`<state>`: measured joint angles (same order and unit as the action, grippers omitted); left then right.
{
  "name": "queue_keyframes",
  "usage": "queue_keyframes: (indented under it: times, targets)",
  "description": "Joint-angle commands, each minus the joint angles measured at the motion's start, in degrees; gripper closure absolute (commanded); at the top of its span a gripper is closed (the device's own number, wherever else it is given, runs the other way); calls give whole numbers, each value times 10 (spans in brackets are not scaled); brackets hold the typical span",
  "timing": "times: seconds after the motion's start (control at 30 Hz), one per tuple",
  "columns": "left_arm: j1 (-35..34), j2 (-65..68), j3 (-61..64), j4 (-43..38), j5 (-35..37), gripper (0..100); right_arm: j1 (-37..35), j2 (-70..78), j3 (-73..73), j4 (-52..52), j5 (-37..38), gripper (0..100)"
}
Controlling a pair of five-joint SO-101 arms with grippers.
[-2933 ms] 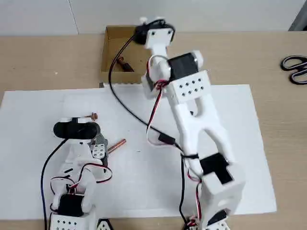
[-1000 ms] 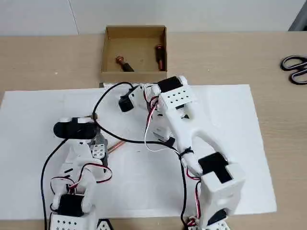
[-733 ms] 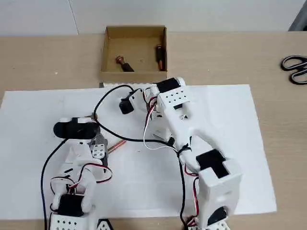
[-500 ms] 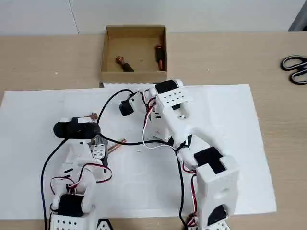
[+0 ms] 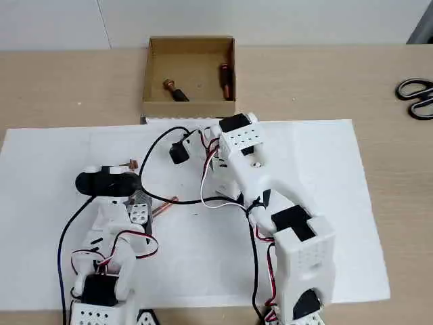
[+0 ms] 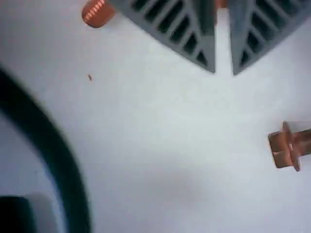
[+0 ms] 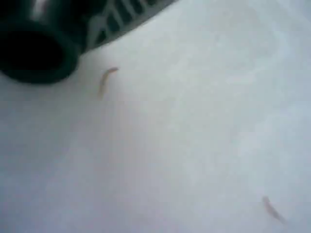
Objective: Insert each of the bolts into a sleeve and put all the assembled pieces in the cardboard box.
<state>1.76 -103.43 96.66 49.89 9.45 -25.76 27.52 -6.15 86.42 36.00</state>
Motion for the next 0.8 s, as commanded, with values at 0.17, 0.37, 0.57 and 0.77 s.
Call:
queue_keyframes:
  times: [0.17, 0.37, 0.57, 0.77]
  targets:
    - [-3, -5, -3, 4, 0, 993, 0, -6, -26, 9, 0, 988]
    - [-3, -5, -3, 4, 0, 993, 3, -89, -67, 59, -2, 990]
    - [-3, -5, -3, 4, 0, 993, 4, -174, -75, 100, -60, 990]
    - [-3, -5, -3, 4, -2, 993, 36, -257, -75, 113, -127, 994]
